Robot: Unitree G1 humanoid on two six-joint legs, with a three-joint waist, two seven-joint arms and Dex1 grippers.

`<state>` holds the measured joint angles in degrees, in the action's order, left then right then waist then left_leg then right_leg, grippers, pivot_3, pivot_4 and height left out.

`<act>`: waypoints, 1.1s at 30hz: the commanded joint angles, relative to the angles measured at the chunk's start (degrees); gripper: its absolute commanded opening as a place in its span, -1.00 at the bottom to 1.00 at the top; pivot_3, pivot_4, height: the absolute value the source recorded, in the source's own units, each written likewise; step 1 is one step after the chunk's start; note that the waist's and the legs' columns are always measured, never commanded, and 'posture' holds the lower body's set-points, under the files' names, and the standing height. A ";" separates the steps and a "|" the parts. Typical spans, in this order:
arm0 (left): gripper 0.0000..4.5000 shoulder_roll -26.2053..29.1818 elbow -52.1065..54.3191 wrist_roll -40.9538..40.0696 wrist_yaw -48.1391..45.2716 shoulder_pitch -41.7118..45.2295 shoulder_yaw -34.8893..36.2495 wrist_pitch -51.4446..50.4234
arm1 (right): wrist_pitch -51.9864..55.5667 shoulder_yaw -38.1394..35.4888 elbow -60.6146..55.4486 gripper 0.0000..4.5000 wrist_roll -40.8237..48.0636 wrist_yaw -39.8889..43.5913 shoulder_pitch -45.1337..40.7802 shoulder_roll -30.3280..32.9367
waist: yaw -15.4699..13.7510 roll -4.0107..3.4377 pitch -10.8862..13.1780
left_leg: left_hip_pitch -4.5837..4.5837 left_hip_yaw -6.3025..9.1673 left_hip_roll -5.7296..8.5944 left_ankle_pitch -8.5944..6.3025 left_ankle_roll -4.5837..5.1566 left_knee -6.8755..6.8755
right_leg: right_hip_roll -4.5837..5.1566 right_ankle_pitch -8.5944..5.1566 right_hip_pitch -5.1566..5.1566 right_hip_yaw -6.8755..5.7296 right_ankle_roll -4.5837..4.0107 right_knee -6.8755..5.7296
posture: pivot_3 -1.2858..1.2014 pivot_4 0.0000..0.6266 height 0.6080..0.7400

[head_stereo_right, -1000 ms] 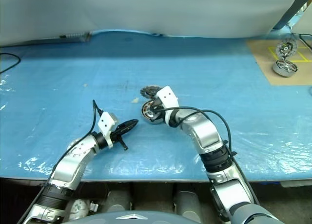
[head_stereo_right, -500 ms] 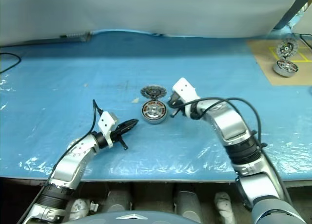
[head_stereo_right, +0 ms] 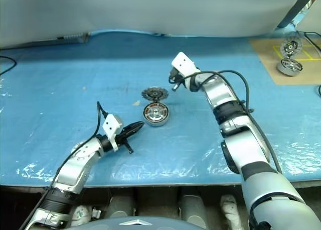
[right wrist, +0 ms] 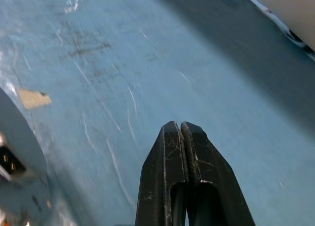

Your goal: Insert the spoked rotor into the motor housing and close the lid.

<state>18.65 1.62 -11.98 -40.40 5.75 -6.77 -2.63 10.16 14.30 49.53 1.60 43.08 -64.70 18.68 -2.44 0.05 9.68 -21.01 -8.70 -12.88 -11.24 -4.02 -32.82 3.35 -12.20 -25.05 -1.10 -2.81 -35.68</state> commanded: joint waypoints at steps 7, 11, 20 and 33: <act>-1.00 -0.60 2.29 -0.12 1.77 -2.15 0.61 1.20 | 1.22 -6.39 9.49 -0.99 5.32 21.06 -6.79 -4.50 | -0.24 -0.01 0.01 | -0.17 0.00 -0.18 -0.13 0.27 -0.28 | -0.01 0.09 -0.09 -0.19 -0.16 -0.10 | 0.03 -0.52 1.00; -1.00 -0.63 2.44 -0.20 2.11 -2.26 0.56 1.16 | 4.64 -6.02 7.16 -0.99 5.50 28.33 -5.24 -4.06 | -0.21 -0.01 0.01 | -0.15 0.00 -0.26 -0.12 0.29 -0.33 | -0.04 0.11 -0.09 -0.22 -0.21 -0.13 | 0.03 -0.52 1.00; -1.00 -0.70 2.46 -0.37 2.12 -2.34 0.44 1.03 | 15.21 -6.06 -11.20 -0.99 7.44 26.49 7.92 -4.54 | -0.35 0.00 0.00 | -0.13 0.00 -0.28 -0.02 0.46 -0.32 | -0.06 0.12 -0.06 -0.25 -0.22 -0.10 | 0.03 -0.52 1.00; -1.00 -0.37 2.36 -0.55 1.46 -1.81 0.43 0.56 | 29.74 -5.98 -44.06 -0.99 10.92 7.67 30.49 -8.55 | -0.25 0.02 -0.01 | 0.08 0.00 -0.21 -0.01 0.02 -0.24 | -0.06 0.12 0.08 -0.16 -0.19 -0.04 | 0.03 -0.52 1.00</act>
<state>18.09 2.45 -12.00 -38.67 3.81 -6.67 -2.49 37.61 8.65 10.85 11.02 52.55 -34.77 10.36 -2.70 0.07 9.67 -20.93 -8.70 -13.08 -11.25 -4.01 -33.06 3.30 -12.07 -24.97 -1.25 -2.99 -35.72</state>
